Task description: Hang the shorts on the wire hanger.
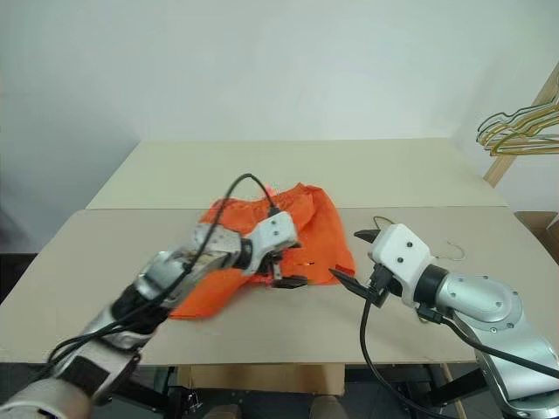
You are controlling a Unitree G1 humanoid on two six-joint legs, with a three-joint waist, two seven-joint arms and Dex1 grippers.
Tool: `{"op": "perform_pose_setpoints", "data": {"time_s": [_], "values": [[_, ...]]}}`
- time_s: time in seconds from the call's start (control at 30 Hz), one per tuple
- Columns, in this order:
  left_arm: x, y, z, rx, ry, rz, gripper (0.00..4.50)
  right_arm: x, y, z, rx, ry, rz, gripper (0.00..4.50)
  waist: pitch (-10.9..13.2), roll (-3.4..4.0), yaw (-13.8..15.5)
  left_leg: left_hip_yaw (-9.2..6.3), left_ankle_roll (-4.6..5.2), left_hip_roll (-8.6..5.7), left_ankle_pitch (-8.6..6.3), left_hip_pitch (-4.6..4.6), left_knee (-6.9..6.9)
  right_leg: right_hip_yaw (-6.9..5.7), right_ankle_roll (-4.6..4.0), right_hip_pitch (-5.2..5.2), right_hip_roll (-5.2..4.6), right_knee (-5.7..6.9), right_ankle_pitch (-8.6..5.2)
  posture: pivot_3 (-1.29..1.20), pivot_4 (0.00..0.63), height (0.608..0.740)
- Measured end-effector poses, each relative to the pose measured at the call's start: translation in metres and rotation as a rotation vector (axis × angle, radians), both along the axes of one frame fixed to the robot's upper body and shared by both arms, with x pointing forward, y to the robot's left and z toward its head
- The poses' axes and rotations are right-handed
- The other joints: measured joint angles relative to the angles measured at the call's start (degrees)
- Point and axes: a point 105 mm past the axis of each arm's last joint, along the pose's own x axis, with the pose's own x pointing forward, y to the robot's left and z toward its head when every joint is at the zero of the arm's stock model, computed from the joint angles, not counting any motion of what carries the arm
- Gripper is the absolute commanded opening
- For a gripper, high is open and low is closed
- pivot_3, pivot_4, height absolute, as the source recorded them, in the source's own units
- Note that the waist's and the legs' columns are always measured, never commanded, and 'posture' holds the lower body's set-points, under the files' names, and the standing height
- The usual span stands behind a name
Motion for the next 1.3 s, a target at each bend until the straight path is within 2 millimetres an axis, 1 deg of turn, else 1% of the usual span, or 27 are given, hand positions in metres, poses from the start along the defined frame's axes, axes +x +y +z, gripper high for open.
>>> {"op": "perform_pose_setpoints", "data": {"time_s": [0.07, 0.13, 0.17, 0.2, 0.33, 0.4, 0.43, 0.5, 0.6, 0.7, 0.87, 0.9, 0.93, 1.07, 1.13, 1.2, 1.23, 1.27, 1.3], "values": [[0.004, -0.014, -0.015, 0.050, 0.039, 0.032, 4.50, -0.002, 0.000, 0.000, -0.002, -0.001, 0.001, 4.47, 0.00, 0.00, -0.52, 0.00, 0.00, -0.01, 0.00, -0.13, 0.00, 0.03, -0.11, -0.14, 0.00, 0.00, 0.07, -0.22, 0.000, 0.740], [0.004, -0.024, -0.024, 0.074, 0.071, 0.049, 4.50, -0.004, -0.001, -0.002, -0.005, 0.008, -0.007, 4.47, 0.00, 0.00, -1.26, -0.02, 0.00, 0.00, 0.00, -0.17, 0.00, 0.03, -0.16, -0.20, 0.01, 0.05, 0.10, -0.23, 0.000, 0.740], [0.006, -0.025, -0.029, 0.086, 0.085, 0.068, 4.50, -0.004, -0.001, -0.003, -0.005, 0.013, -0.010, 4.47, 0.00, 0.00, -1.57, -0.02, 0.00, 0.00, 0.00, -0.17, 0.00, 0.03, -0.15, -0.21, 0.01, 0.05, 0.09, -0.25, 0.000, 0.740], [0.006, -0.033, -0.034, 0.092, 0.094, 0.083, 4.50, -0.005, -0.004, -0.004, -0.006, 0.019, -0.024, 4.47, -0.01, 0.01, -1.86, -0.01, 0.00, 0.00, 0.00, -0.17, 0.00, 0.04, -0.11, -0.20, 0.01, 0.06, 0.08, -0.26, 0.000, 0.740], [0.014, -0.049, -0.051, 0.150, 0.080, 0.182, 4.50, -0.008, -0.005, -0.003, -0.010, 0.013, -0.048, 4.47, -0.01, 0.02, -2.34, -0.01, 0.00, -0.02, 0.00, -0.16, 0.00, 0.05, 0.11, -0.18, 0.00, 0.03, -0.03, -0.27, 0.000, 0.740], [0.019, -0.057, -0.052, 0.164, 0.056, 0.208, 4.50, -0.010, -0.005, -0.003, -0.011, 0.009, -0.054, 4.47, -0.04, -0.01, -2.76, -0.02, 0.00, -0.03, 0.00, -0.18, 0.00, 0.04, 0.12, -0.15, -0.01, 0.00, -0.03, -0.28, 0.000, 0.740], [0.021, -0.057, -0.052, 0.169, 0.042, 0.214, 4.32, -0.010, -0.004, -0.002, -0.011, 0.004, -0.052, 4.49, -0.06, 0.00, -2.93, -0.01, -0.01, -0.05, -0.01, -0.16, 0.00, 0.04, 0.14, -0.13, -0.03, -0.01, -0.03, -0.29, 0.000, 0.740], [0.028, -0.054, -0.056, 0.170, 0.029, 0.244, 3.93, -0.012, -0.004, -0.001, -0.011, 0.001, -0.058, 4.50, -0.20, -0.13, -3.50, -0.01, -0.02, -0.04, -0.01, -0.06, 0.00, 0.04, 0.15, 0.00, -0.03, -0.03, -0.04, -0.30, 0.000, 0.740], [0.035, -0.048, -0.062, 0.179, 0.010, 0.279, 3.02, -0.012, -0.005, -0.001, -0.008, 0.002, -0.078, 4.50, -0.42, -0.38, -4.63, -0.01, -0.05, -0.03, -0.03, 0.19, 0.00, 0.04, 0.17, 0.21, -0.03, -0.03, -0.04, -0.31, 0.000, 0.740], [0.042, -0.042, -0.065, 0.187, -0.003, 0.320, 2.05, -0.014, -0.006, -0.001, -0.004, -0.002, -0.091, 4.50, -0.60, -0.37, -6.11, -0.01, -0.07, -0.01, -0.05, 0.35, -0.04, 0.05, 0.19, 0.34, 0.00, -0.03, -0.06, -0.32, 0.000, 0.740], [0.050, -0.034, -0.067, 0.203, -0.015, 0.365, 0.40, -0.016, -0.004, 0.001, 0.000, -0.012, -0.092, 4.50, -0.71, -0.36, -8.26, -0.03, -0.08, 0.00, -0.05, 0.33, -0.09, 0.07, 0.22, 0.35, 0.01, -0.04, -0.08, -0.32, 0.000, 0.740], [0.051, -0.033, -0.067, 0.205, -0.016, 0.368, 0.14, -0.017, -0.004, 0.001, 0.000, -0.011, -0.092, 4.50, -0.71, -0.36, -8.52, -0.03, -0.09, 0.00, -0.06, 0.32, -0.09, 0.07, 0.22, 0.35, 0.01, -0.05, -0.08, -0.32, 0.000, 0.740], [0.052, -0.033, -0.067, 0.203, -0.020, 0.370, 0.04, -0.017, -0.005, 0.001, 0.001, -0.011, -0.095, 4.50, -0.72, -0.36, -8.79, -0.04, -0.09, 0.00, -0.06, 0.33, -0.09, 0.07, 0.22, 0.33, 0.01, -0.06, -0.08, -0.32, 0.000, 0.740], [0.053, -0.033, -0.065, 0.208, -0.047, 0.348, 0.04, -0.016, -0.005, 0.001, 0.004, -0.017, -0.105, 4.50, -0.71, -0.36, -9.42, -0.06, -0.09, -0.01, -0.06, 0.31, -0.10, 0.07, 0.23, 0.31, -0.01, -0.06, -0.08, -0.32, 0.000, 0.740], [0.047, -0.032, -0.065, 0.193, -0.062, 0.274, 0.04, -0.016, -0.005, 0.002, 0.004, -0.017, -0.105, 4.50, -0.74, -0.28, -9.50, -0.06, -0.10, -0.01, -0.06, 0.27, -0.16, 0.07, 0.23, 0.24, -0.01, -0.07, -0.09, -0.30, 0.000, 0.740], [0.037, -0.025, -0.064, 0.173, -0.068, 0.169, 0.04, -0.015, -0.005, 0.002, 0.004, -0.018, -0.104, 4.50, -0.73, -0.16, -9.66, -0.07, -0.10, 0.02, -0.06, 0.20, -0.20, 0.09, 0.21, 0.13, 0.02, -0.02, -0.10, -0.29, 0.000, 0.740], [0.030, -0.012, -0.063, 0.163, -0.079, 0.086, 0.04, -0.015, -0.005, 0.002, 0.003, -0.018, -0.103, 4.50, -0.67, -0.02, -10.02, -0.04, -0.10, 0.08, -0.06, 0.06, -0.27, 0.20, 0.19, 0.09, 0.06, 0.05, -0.11, -0.28, 0.000, 0.740], [0.026, 0.004, -0.063, 0.169, -0.088, 0.043, 0.04, -0.015, -0.006, 0.001, -0.001, -0.015, -0.105, 4.50, -0.66, 0.09, -10.29, -0.02, -0.10, 0.11, -0.06, -0.01, -0.32, 0.25, 0.18, 0.06, 0.10, 0.08, -0.11, -0.28, 0.000, 0.740], [0.023, 0.025, -0.063, 0.188, -0.093, 0.011, 0.04, -0.014, -0.007, 0.000, -0.008, -0.009, -0.105, 4.50, -0.67, 0.18, -10.61, -0.02, -0.09, 0.14, -0.06, 0.00, -0.33, 0.27, 0.16, 0.05, 0.12, 0.14, -0.11, -0.27, 0.000, 0.740]]}}
